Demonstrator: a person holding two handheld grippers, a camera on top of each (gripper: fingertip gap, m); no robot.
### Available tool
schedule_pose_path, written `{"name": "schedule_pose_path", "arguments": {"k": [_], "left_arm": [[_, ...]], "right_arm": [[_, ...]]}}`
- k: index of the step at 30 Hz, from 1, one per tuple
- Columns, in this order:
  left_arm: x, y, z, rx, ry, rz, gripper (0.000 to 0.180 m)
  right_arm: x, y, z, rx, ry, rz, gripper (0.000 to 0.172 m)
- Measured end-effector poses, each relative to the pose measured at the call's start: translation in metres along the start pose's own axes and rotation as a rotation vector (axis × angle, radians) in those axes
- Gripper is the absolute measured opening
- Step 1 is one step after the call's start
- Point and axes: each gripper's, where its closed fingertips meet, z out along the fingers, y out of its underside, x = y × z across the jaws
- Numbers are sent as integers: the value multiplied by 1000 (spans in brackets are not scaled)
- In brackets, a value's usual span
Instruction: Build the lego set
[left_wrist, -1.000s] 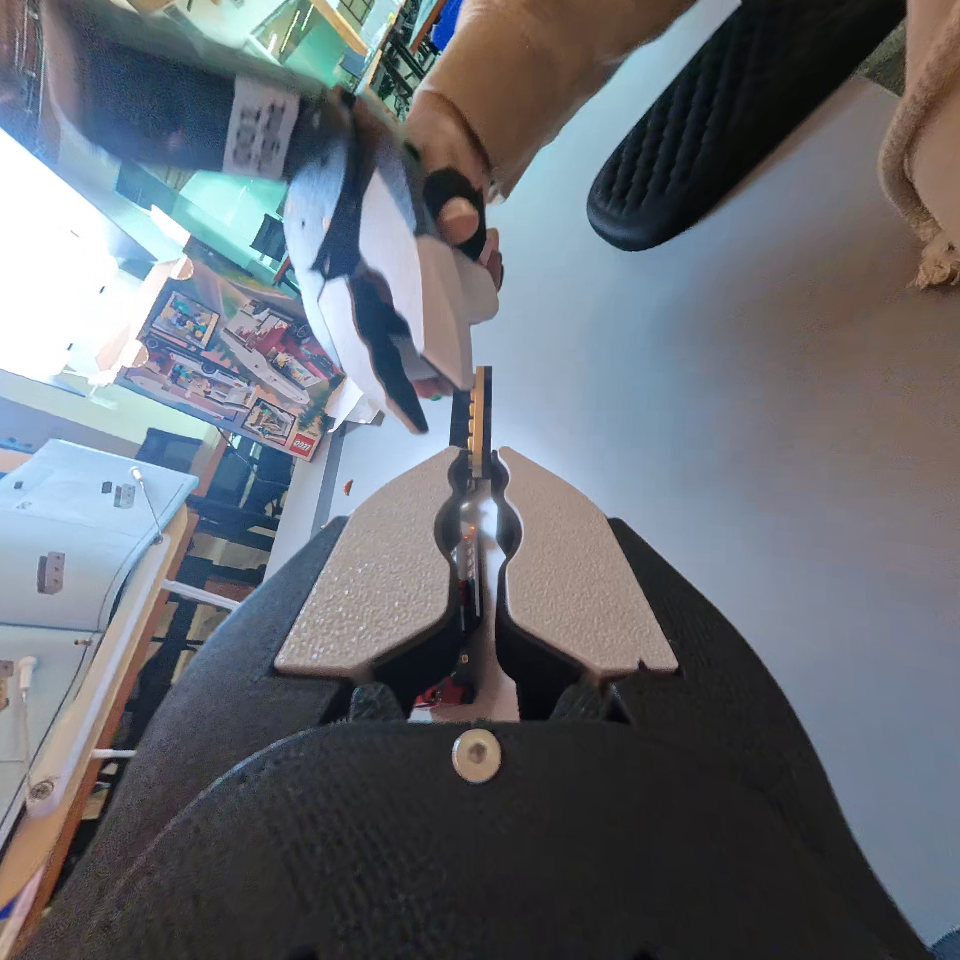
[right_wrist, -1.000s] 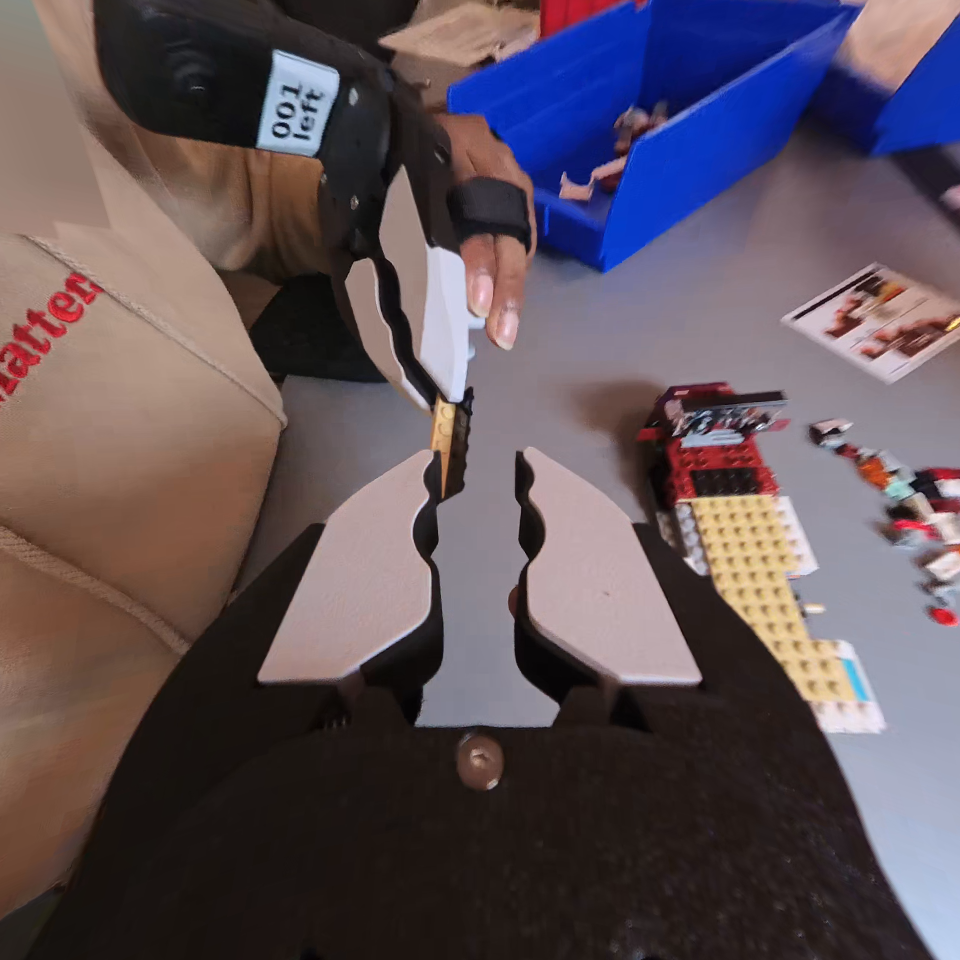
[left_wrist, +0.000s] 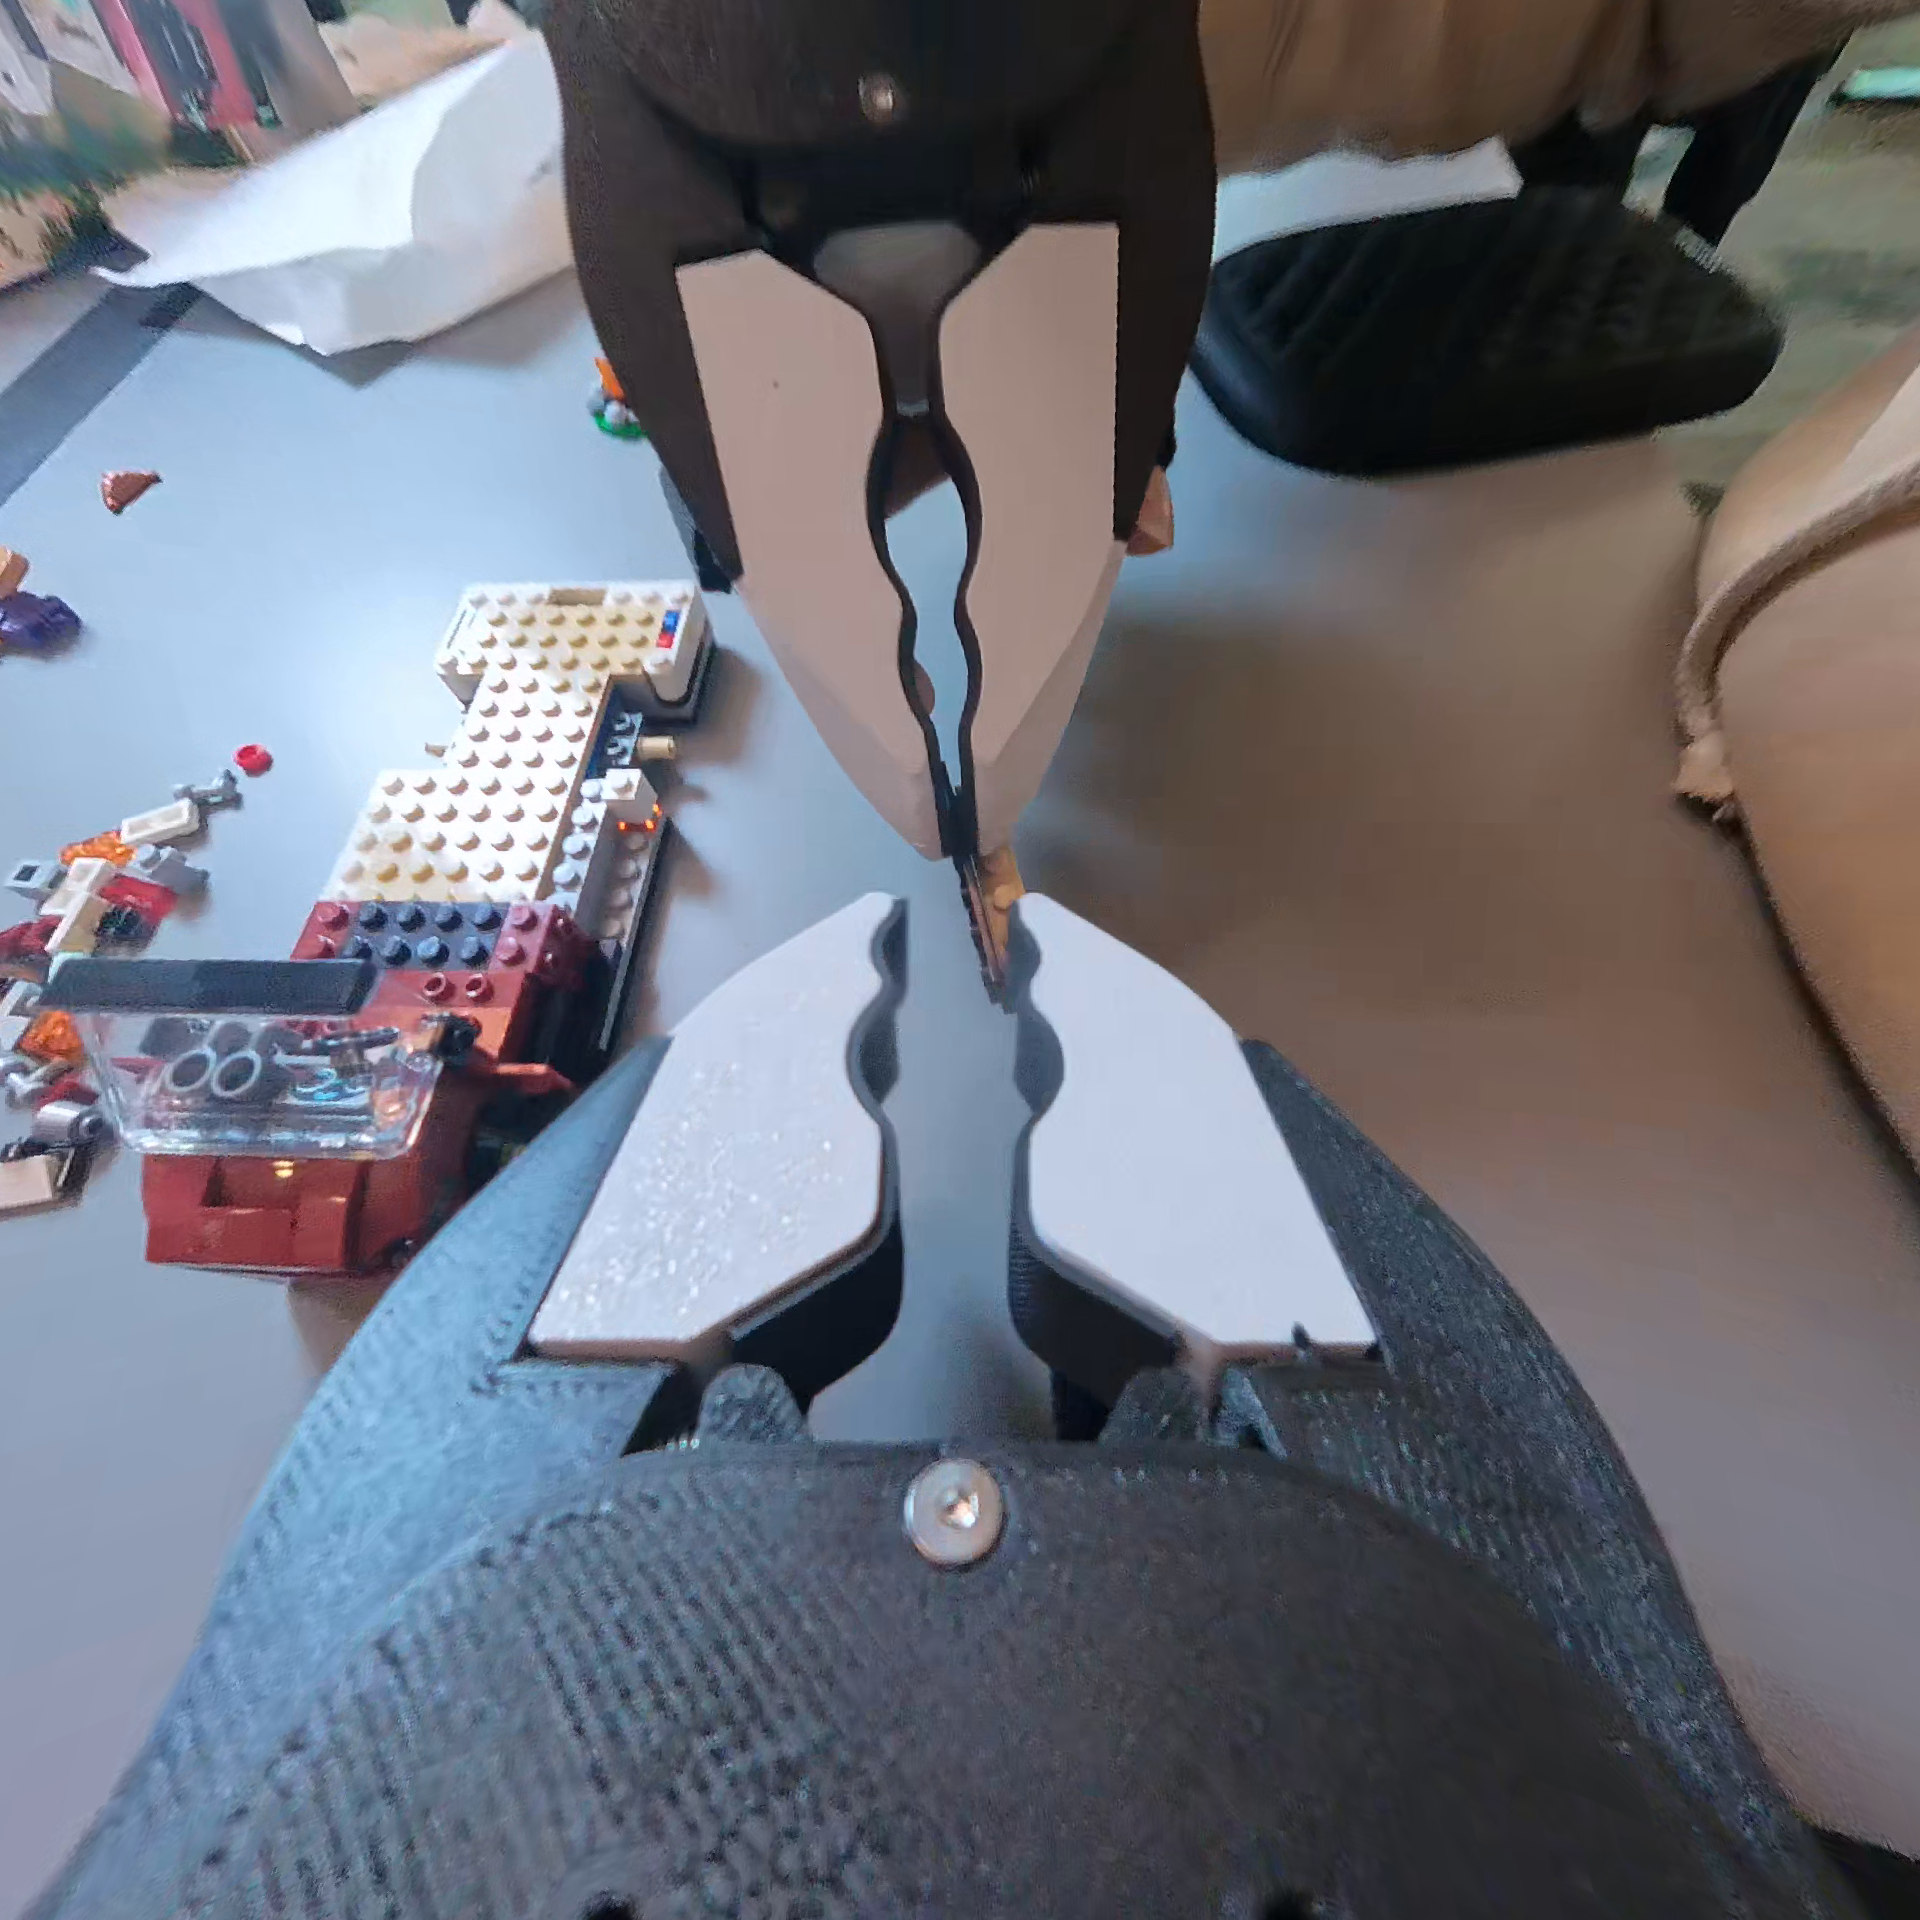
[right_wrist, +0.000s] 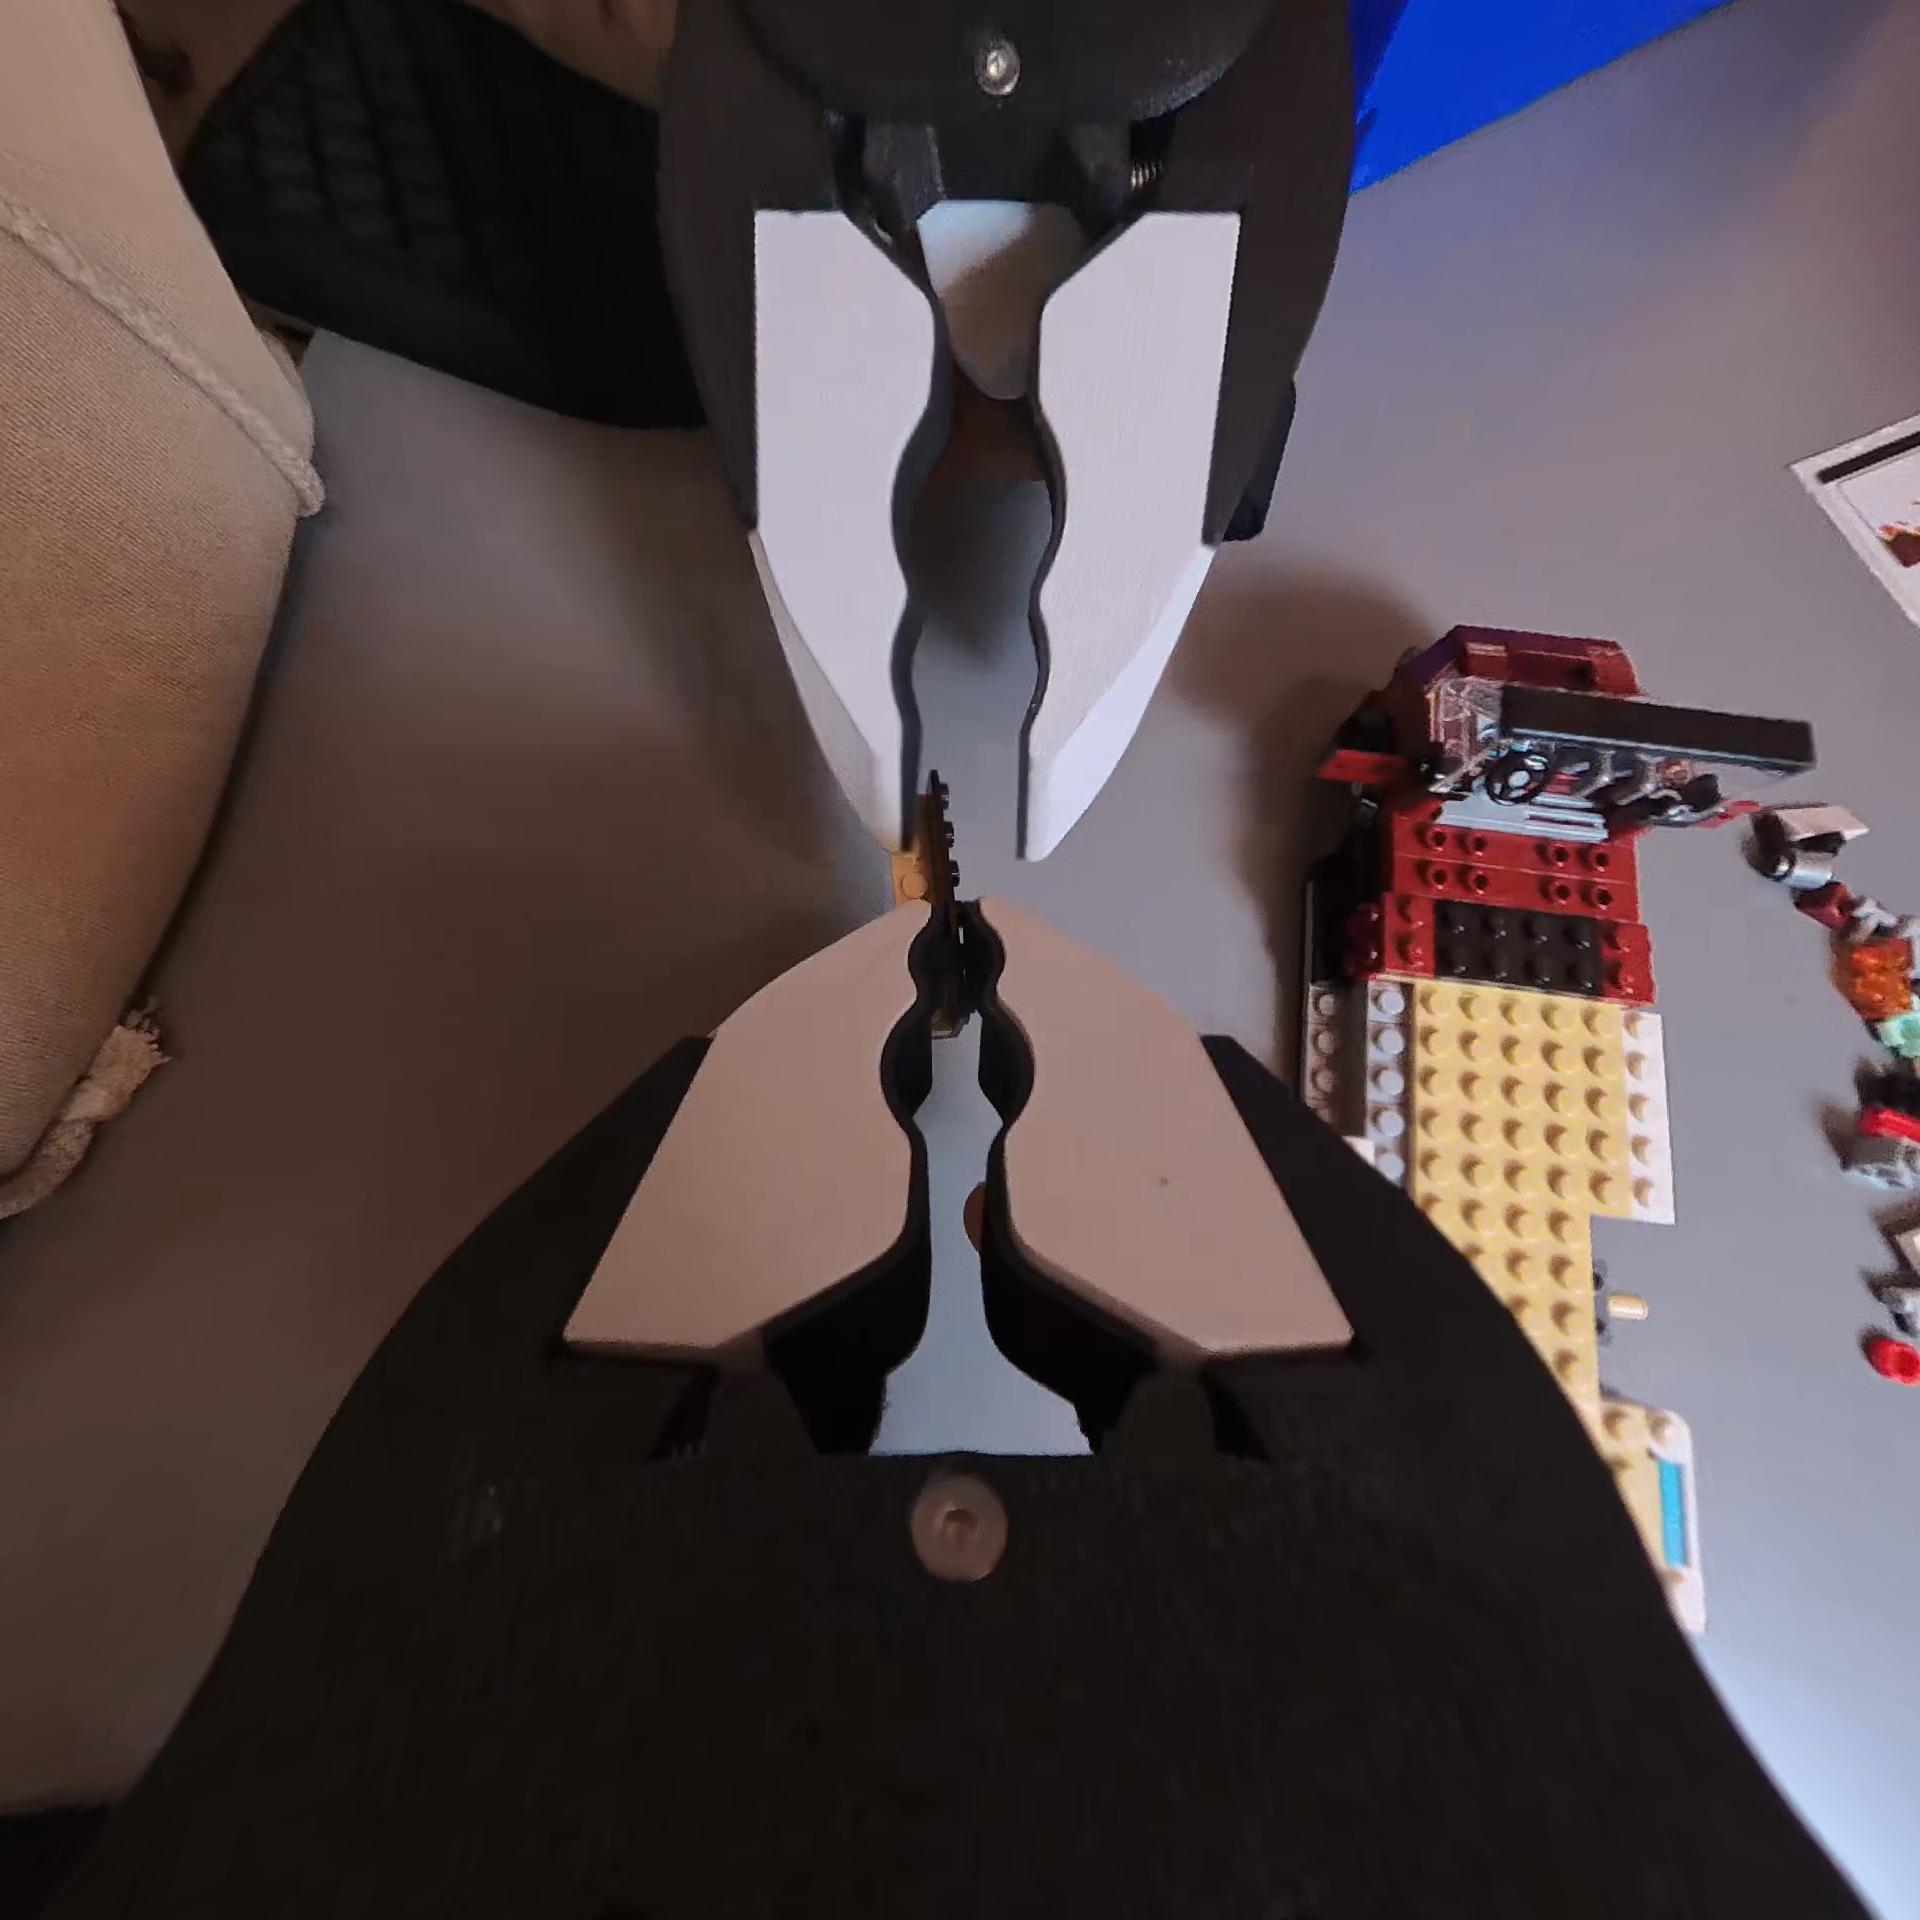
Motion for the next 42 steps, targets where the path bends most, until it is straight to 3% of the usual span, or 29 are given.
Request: {"name": "schedule_pose_path", "arguments": {"k": [2,5,15,19,24,28,31,34,38,42], "left_arm": [[2,6,1,-31,2,25,5],[-1,13,2,-77,-23,38,4],[0,25,9,-164,-56,116,5],[2,25,7,-157,-38,110,17],[-2,2,-5,-18,-45,53,27],[-18,-20,-20,127,-110,-4,21],[-34,-36,-39,248,-208,-16,1],[-52,-53,-64,376,-330,-40,0],[-73,-59,-92,464,-484,-70,0],[-87,-59,-114,508,-619,-82,0]], "right_arm": [[2,0,4,-16,7,-27,3],[4,3,10,-38,9,-45,3],[4,17,20,-132,22,-61,3],[3,13,17,-113,32,-61,10],[13,-6,-13,35,122,27,36],[30,-24,-52,243,302,115,43],[44,-32,-88,448,488,204,34],[54,-28,-120,602,667,267,23],[68,-12,-156,717,918,285,0],[77,11,-172,753,1028,349,0]]}}
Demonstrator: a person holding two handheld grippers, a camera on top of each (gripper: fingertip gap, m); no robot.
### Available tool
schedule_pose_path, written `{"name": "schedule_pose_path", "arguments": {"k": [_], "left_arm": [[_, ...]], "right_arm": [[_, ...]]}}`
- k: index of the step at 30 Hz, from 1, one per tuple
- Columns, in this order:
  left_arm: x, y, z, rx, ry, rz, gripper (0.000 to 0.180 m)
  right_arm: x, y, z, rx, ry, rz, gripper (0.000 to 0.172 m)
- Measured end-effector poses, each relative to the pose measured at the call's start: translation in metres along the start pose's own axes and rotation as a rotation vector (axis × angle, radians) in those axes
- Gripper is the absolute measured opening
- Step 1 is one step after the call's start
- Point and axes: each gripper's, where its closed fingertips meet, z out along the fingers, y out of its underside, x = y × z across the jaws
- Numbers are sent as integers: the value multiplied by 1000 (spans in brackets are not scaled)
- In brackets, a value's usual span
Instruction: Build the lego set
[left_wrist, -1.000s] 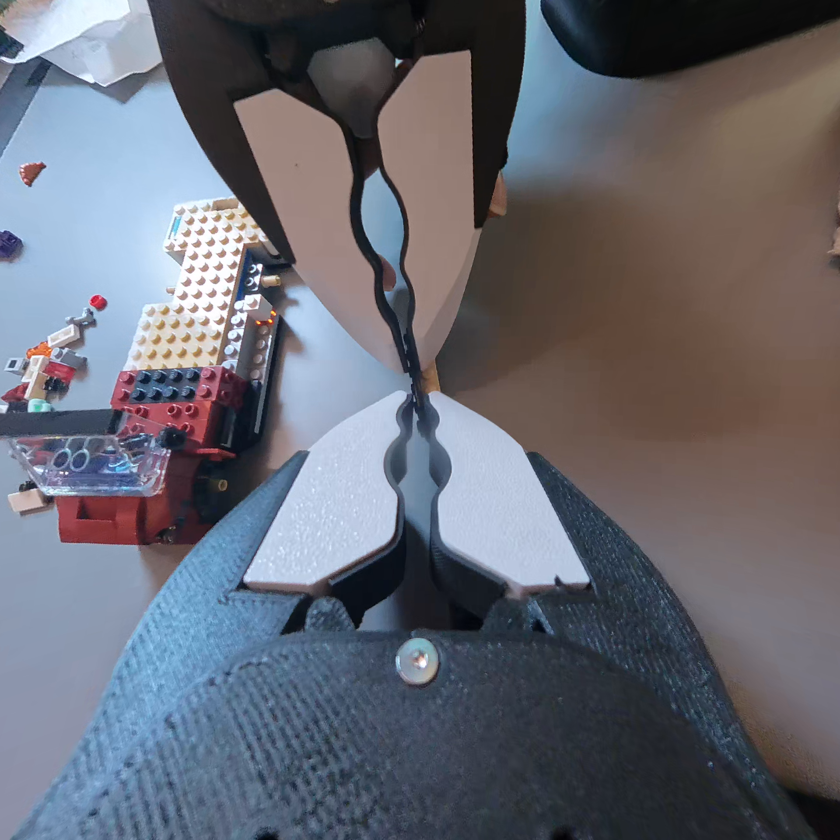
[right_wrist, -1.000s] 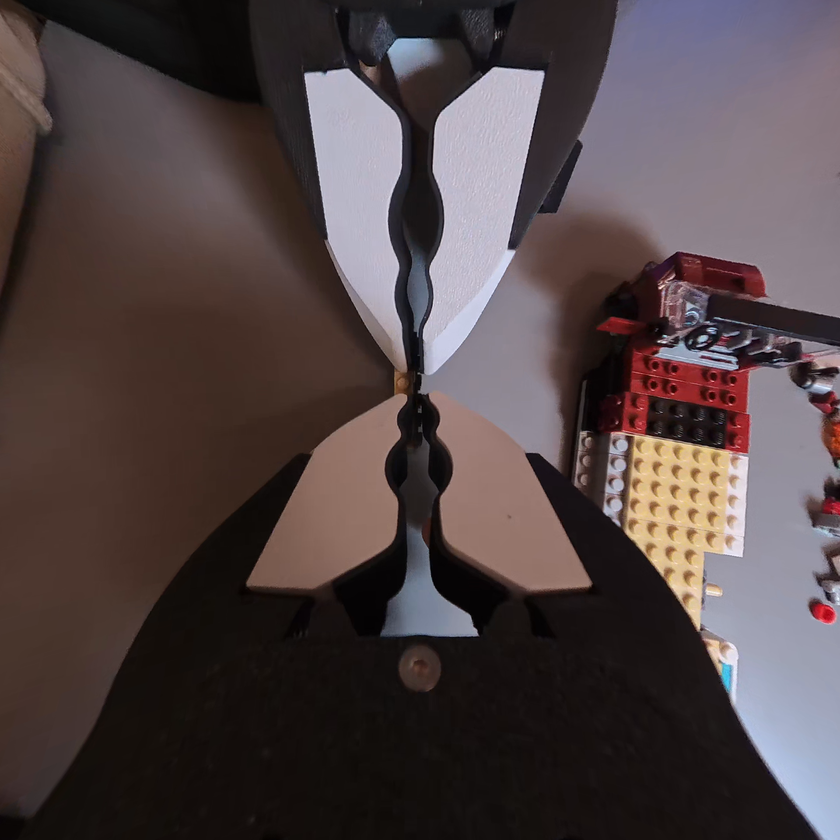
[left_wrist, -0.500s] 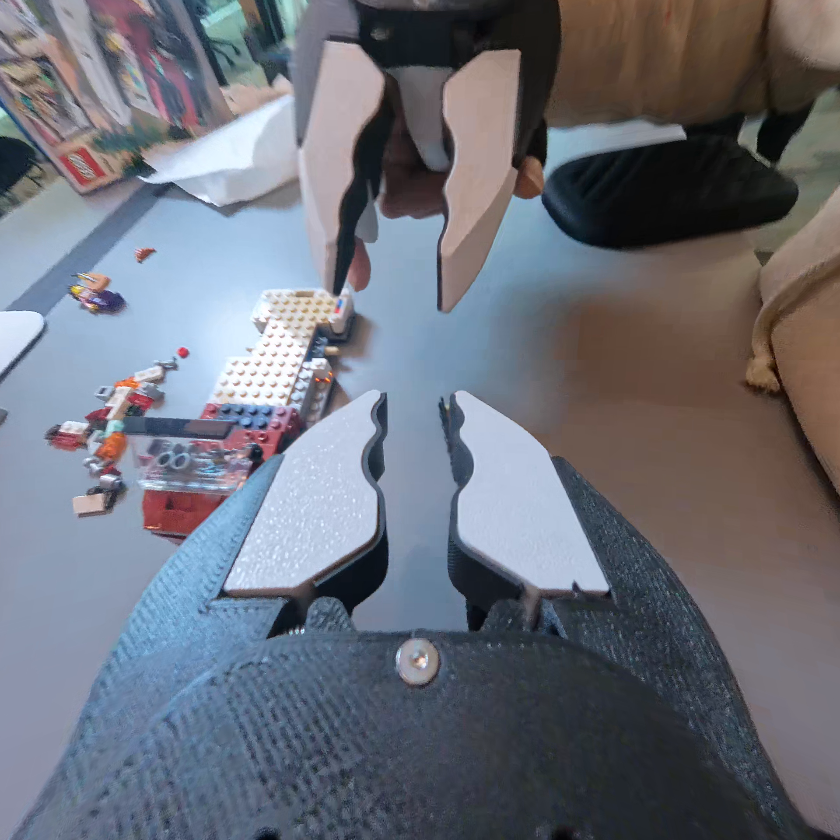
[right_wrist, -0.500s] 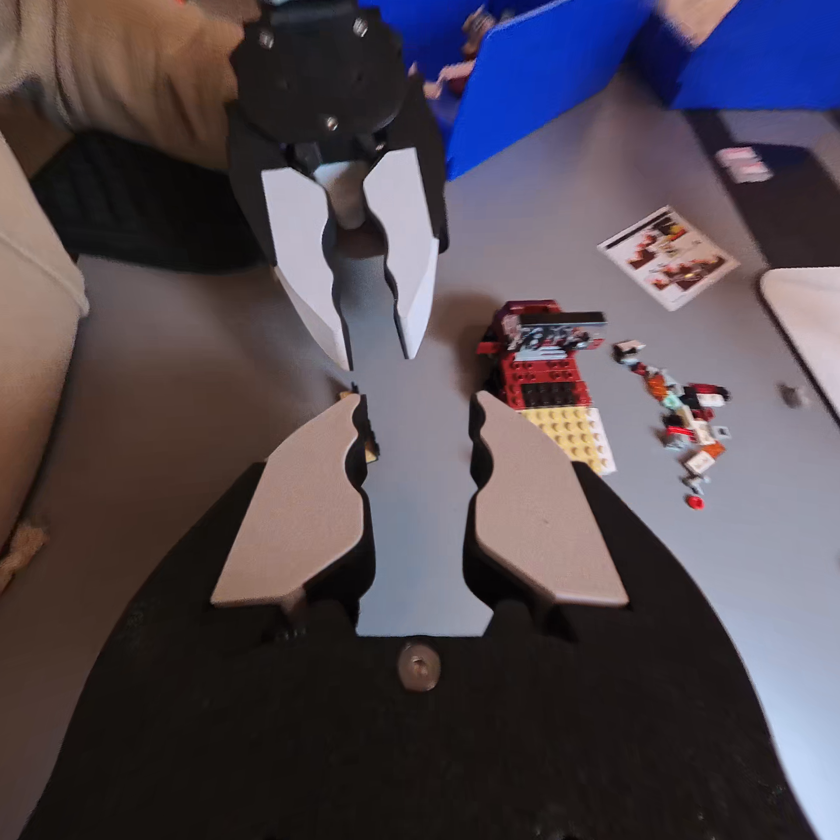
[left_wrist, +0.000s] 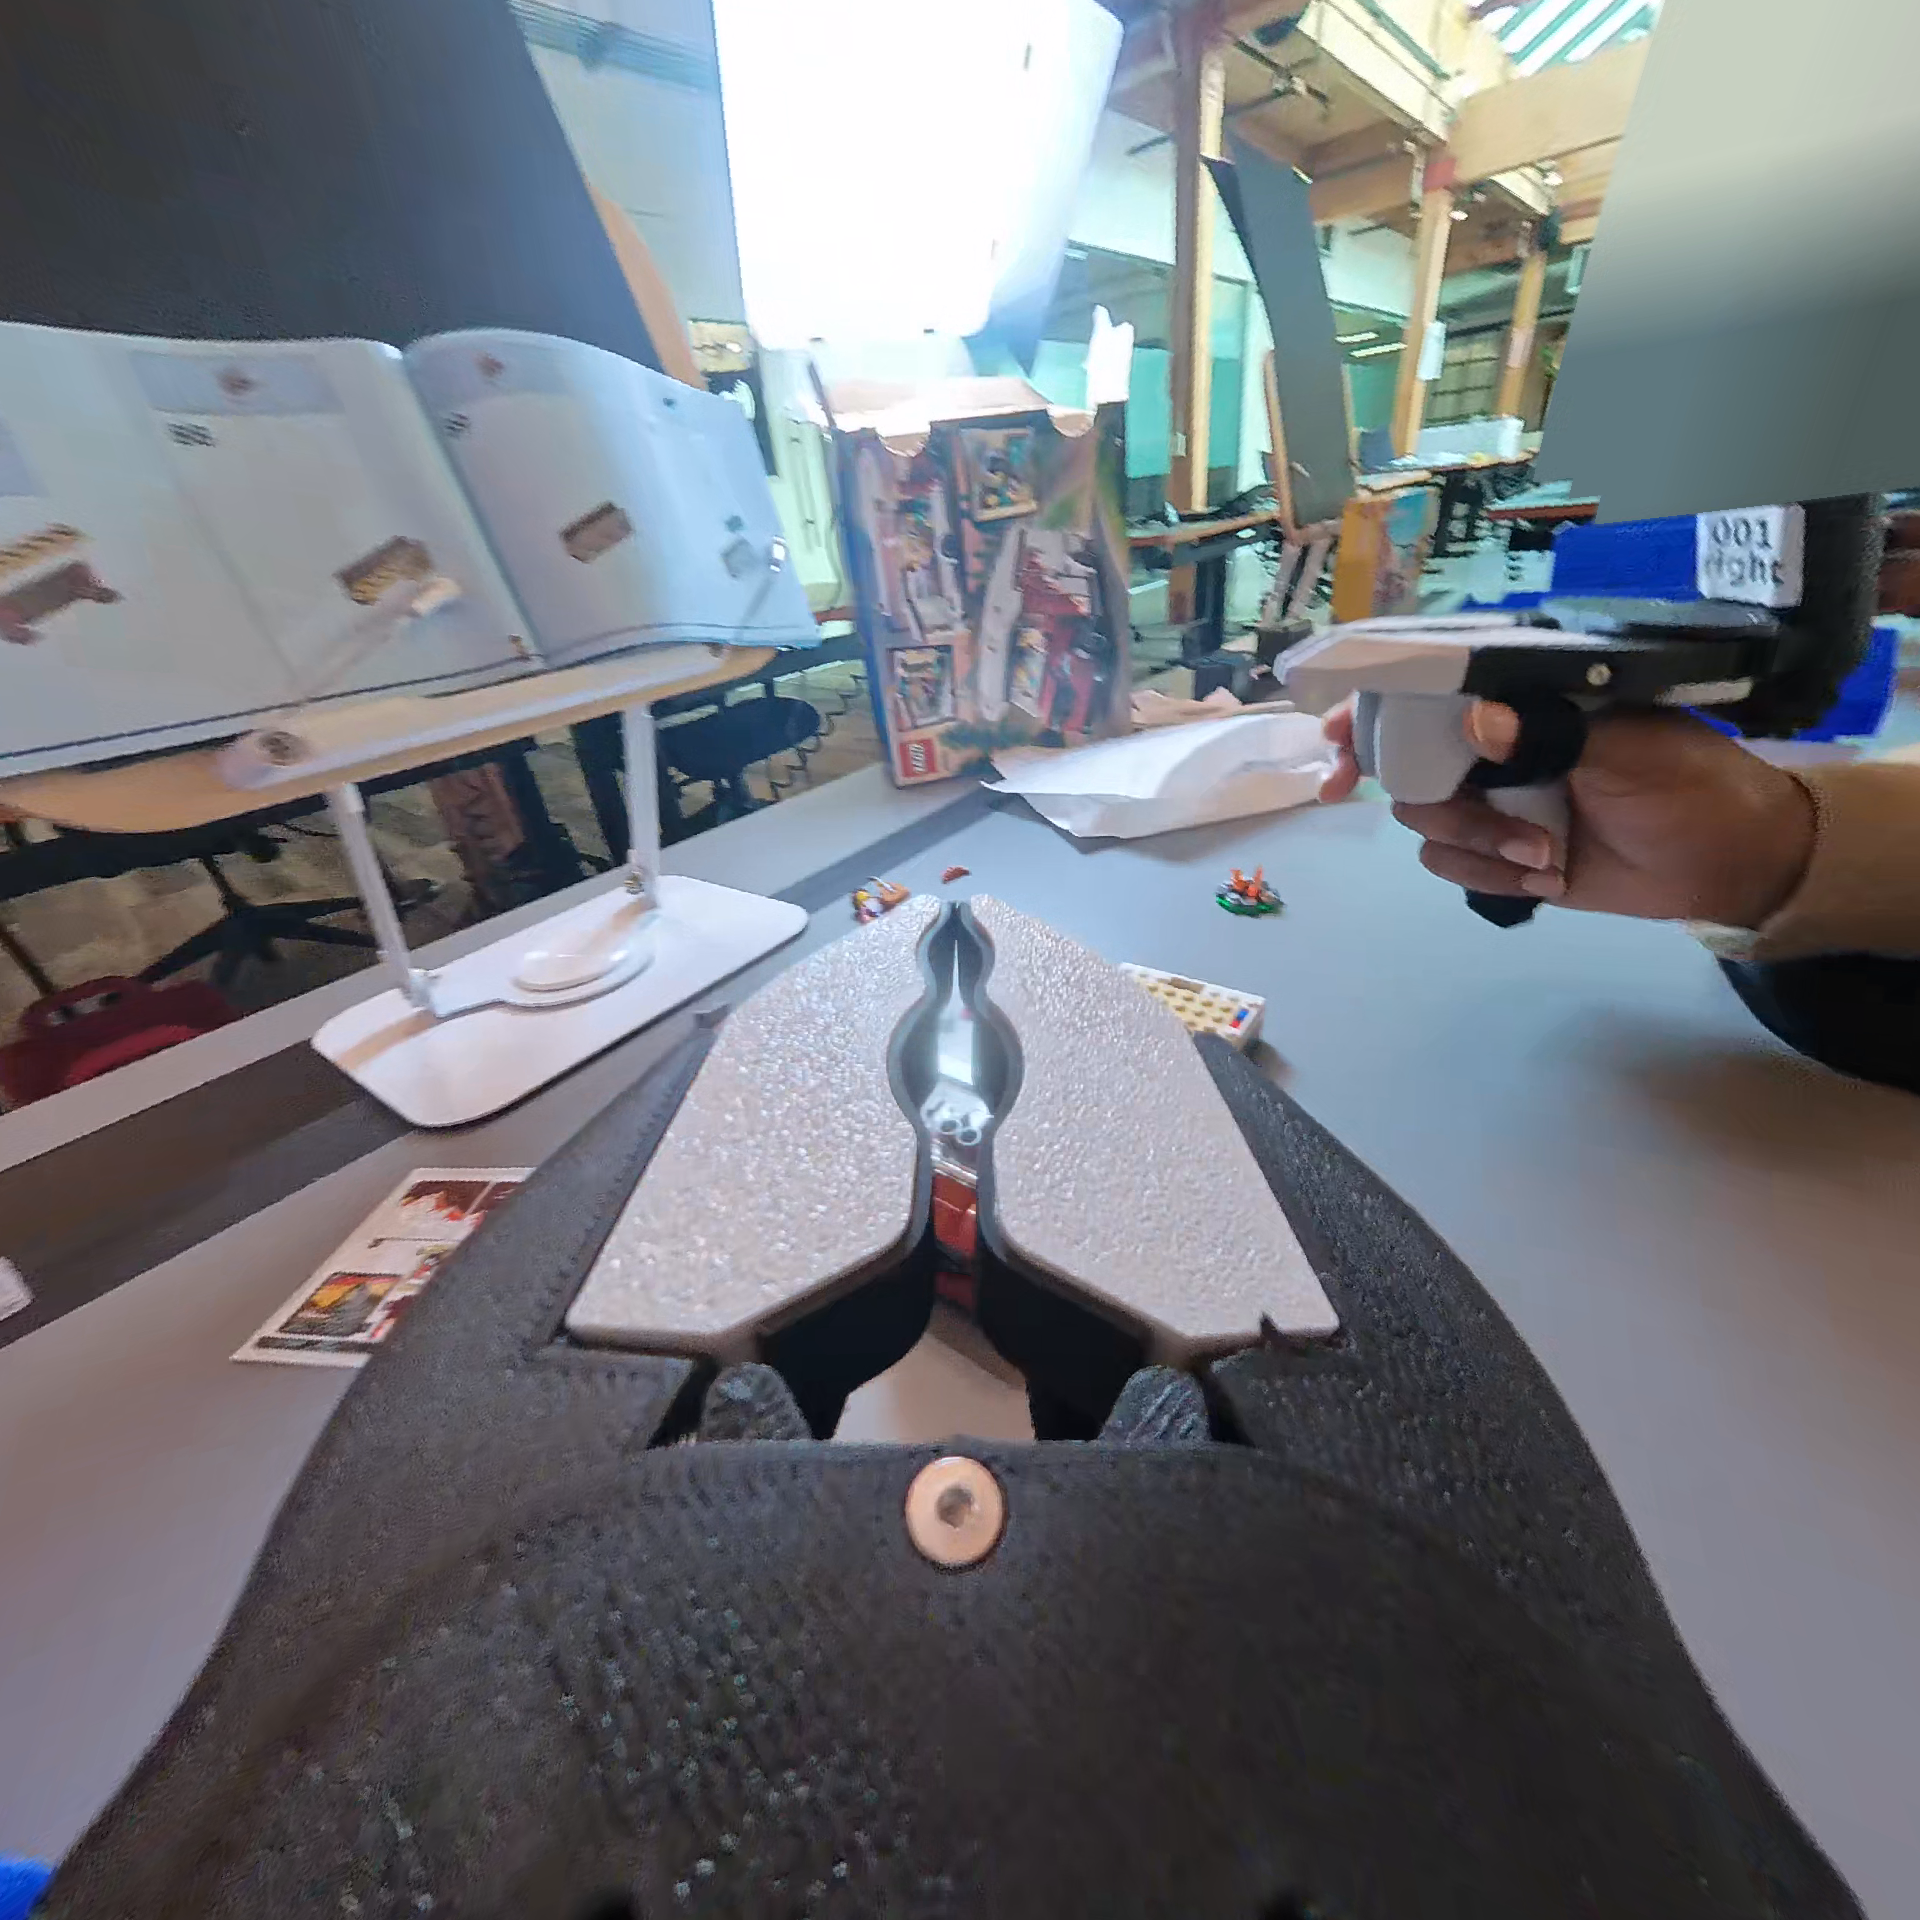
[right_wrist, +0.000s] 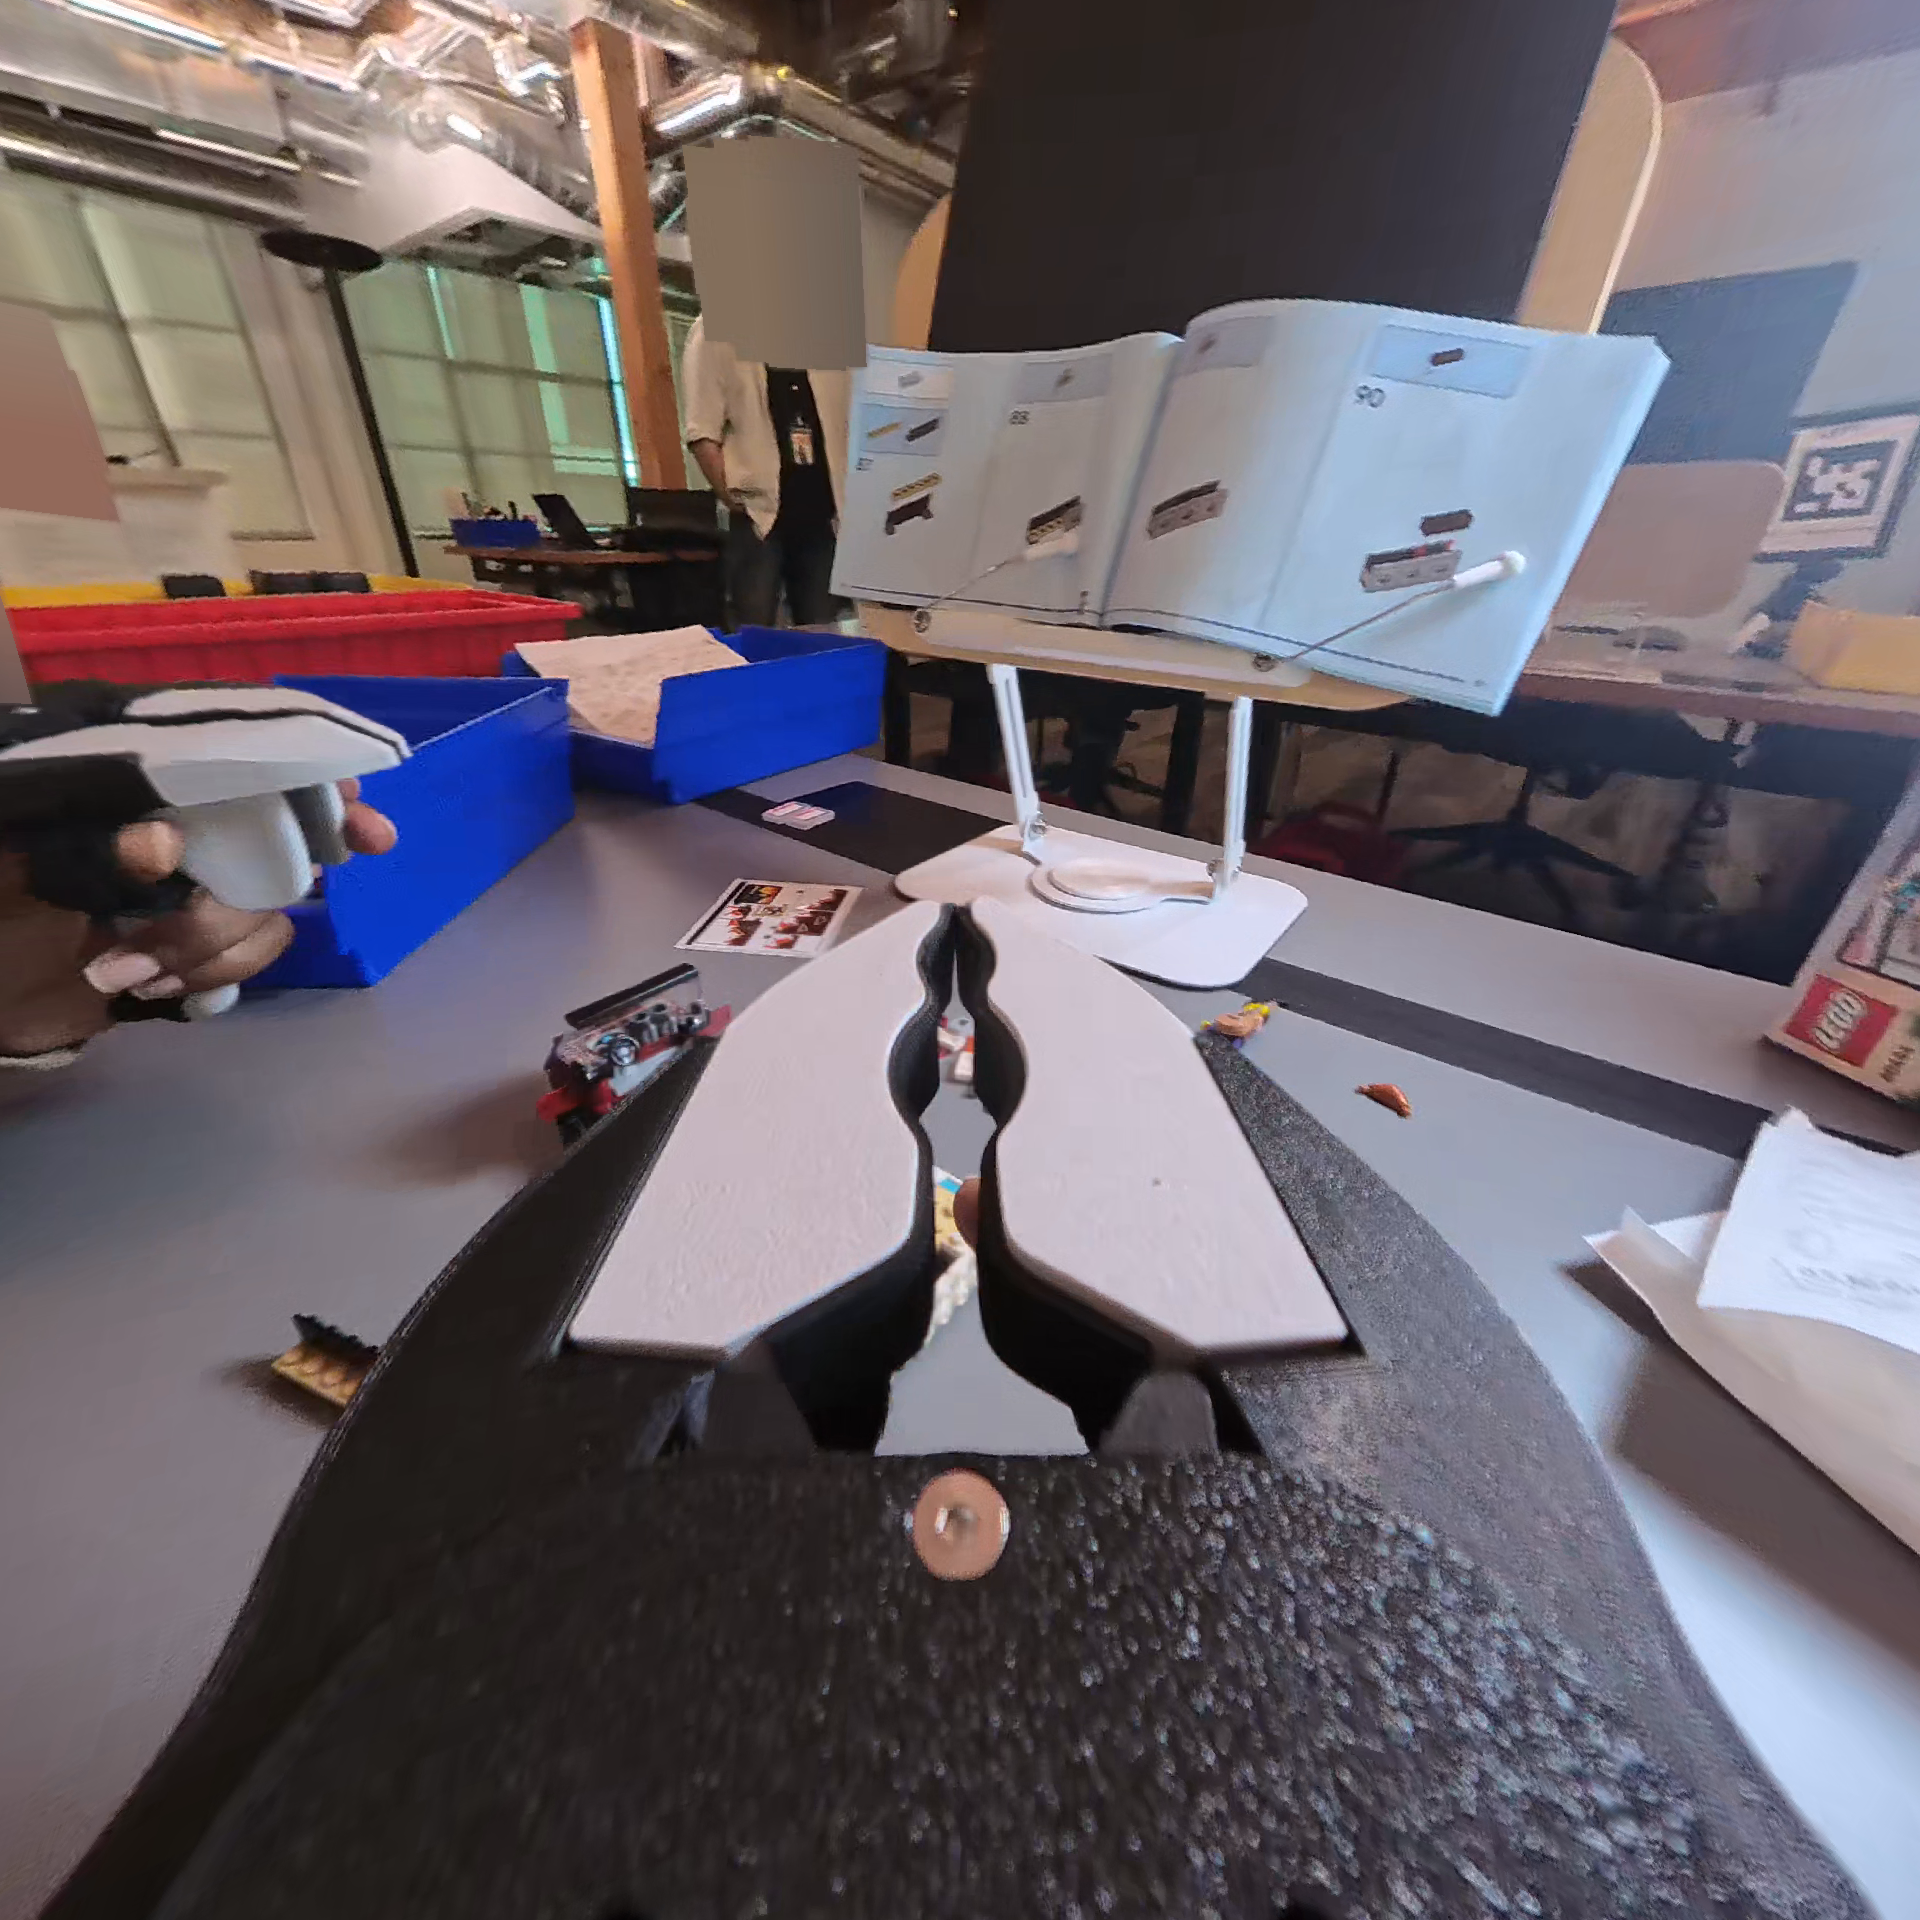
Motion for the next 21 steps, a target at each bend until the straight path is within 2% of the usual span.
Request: {"name": "schedule_pose_path", "arguments": {"k": [8,15,17,21], "left_arm": [[-41,-20,-36,51,-195,-41,0],[-82,-50,-99,80,-413,-9,0],[-95,-58,-120,62,-478,11,0],[-128,-70,-159,-68,-585,82,3]], "right_arm": [[21,6,-4,5,58,0,0],[20,4,-5,19,70,1,0],[18,4,-5,18,66,-4,0],[14,5,-4,17,55,-9,0]]}}
